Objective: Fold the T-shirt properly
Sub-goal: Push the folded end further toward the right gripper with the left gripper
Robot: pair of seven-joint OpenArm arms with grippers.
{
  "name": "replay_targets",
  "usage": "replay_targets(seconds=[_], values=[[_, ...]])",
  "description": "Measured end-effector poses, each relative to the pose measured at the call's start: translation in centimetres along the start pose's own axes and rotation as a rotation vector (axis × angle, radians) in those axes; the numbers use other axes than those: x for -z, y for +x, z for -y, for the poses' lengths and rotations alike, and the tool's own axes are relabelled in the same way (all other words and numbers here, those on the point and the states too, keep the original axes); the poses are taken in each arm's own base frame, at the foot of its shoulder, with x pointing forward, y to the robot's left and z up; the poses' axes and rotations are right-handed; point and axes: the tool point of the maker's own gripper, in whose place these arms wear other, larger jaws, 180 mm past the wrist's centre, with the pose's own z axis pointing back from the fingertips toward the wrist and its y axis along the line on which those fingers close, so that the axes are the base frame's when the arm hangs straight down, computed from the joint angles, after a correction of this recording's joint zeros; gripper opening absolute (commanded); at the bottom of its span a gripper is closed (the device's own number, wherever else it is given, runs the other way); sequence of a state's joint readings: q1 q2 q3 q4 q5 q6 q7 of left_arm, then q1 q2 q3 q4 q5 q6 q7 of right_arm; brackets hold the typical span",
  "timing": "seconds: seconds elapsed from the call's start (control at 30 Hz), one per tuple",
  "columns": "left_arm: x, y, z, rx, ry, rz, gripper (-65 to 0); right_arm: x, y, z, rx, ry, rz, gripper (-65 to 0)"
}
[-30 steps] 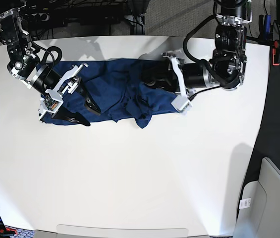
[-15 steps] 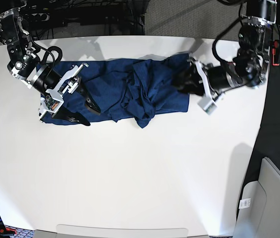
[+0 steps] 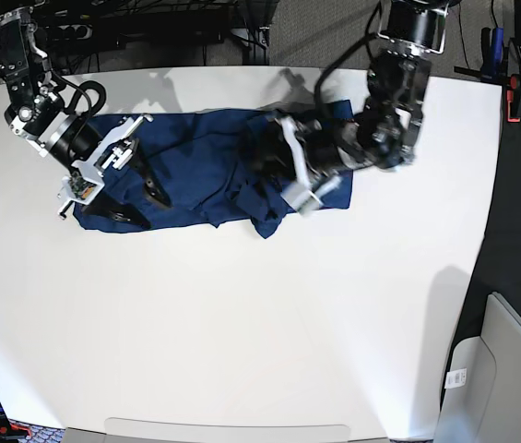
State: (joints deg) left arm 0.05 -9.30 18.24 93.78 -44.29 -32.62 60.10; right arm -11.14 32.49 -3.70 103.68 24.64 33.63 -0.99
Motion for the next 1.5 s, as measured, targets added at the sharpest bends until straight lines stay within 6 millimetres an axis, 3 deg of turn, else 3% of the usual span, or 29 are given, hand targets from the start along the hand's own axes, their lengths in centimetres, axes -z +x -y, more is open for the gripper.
replay_targets(seconds=[0.07,0.13,0.23,0.3,0.43,0.53,0.63,0.83,1.0,1.33,1.5], values=[[1.0,-0.9,1.2,0.043,-0.023,-0.047,-45.4,-0.6,-0.2,0.6,-0.002,-0.023,-0.011,-40.3],[1.3,-1.0,1.2,0.070,-0.011,-0.065,-45.4,-0.9,-0.3,1.0,-0.007,-0.033,-0.019,-40.3],[0.9,-0.7,0.9,0.083,0.003,-0.061,-45.4,-1.0,-0.1,1.3,-0.011,-0.043,-0.014,-40.3],[-0.1,0.6,0.7,0.110,0.031,-0.027,-45.5,-1.0,-0.2,1.2,-0.009,-0.040,-0.016,-40.3],[-3.9,5.4,-1.6,0.133,0.134,0.135,-45.5,-1.0,-0.1,1.2,-0.009,-0.040,-0.015,-40.3],[-6.0,5.3,-4.2,0.088,0.219,0.161,-45.5,-1.0,-0.1,1.2,-0.009,-0.040,-0.015,-40.3],[-6.6,4.7,-5.7,0.047,0.255,0.162,-45.5,-1.0,-0.1,1.2,-0.008,-0.039,-0.013,-40.3],[-4.5,1.9,-7.3,-0.065,0.229,0.094,-45.5,-1.0,-0.1,1.2,-0.008,-0.039,-0.014,-40.3],[-2.7,2.3,-6.8,-0.121,0.187,0.151,-45.5,-0.9,-0.1,1.2,-0.009,-0.039,-0.012,-40.3],[2.5,4.6,0.1,0.011,-0.003,0.153,-45.5,-0.9,-0.1,1.2,-0.007,-0.039,-0.012,-40.3],[4.5,4.1,1.5,0.004,-0.053,0.125,-45.5,-0.9,-0.1,1.1,-0.006,-0.040,-0.011,-40.3]])
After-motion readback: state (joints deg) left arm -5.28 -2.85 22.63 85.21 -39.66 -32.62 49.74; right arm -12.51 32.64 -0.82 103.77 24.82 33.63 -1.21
